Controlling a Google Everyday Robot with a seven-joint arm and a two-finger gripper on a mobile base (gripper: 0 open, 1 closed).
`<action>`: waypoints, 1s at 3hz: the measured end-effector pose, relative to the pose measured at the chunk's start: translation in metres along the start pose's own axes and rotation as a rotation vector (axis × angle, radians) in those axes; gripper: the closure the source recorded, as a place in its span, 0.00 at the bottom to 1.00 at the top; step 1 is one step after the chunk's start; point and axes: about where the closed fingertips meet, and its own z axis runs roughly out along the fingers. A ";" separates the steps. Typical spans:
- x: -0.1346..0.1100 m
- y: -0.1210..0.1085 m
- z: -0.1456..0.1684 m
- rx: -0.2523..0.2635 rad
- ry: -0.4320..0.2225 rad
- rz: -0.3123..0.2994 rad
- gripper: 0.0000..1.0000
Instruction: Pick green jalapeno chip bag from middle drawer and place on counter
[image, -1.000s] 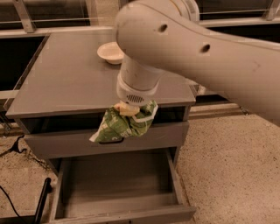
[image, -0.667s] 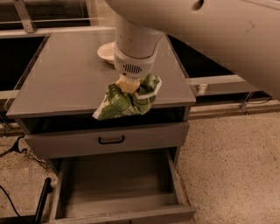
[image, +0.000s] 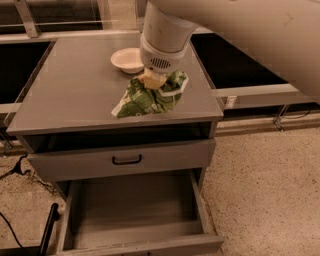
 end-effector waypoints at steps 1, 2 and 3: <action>0.004 -0.013 0.024 0.026 -0.129 0.026 1.00; 0.006 -0.028 0.054 0.024 -0.313 0.107 1.00; 0.000 -0.035 0.058 0.031 -0.389 0.150 1.00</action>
Offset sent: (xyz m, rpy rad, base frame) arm 0.0911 0.0053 -0.0465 0.6522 -0.0795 0.0336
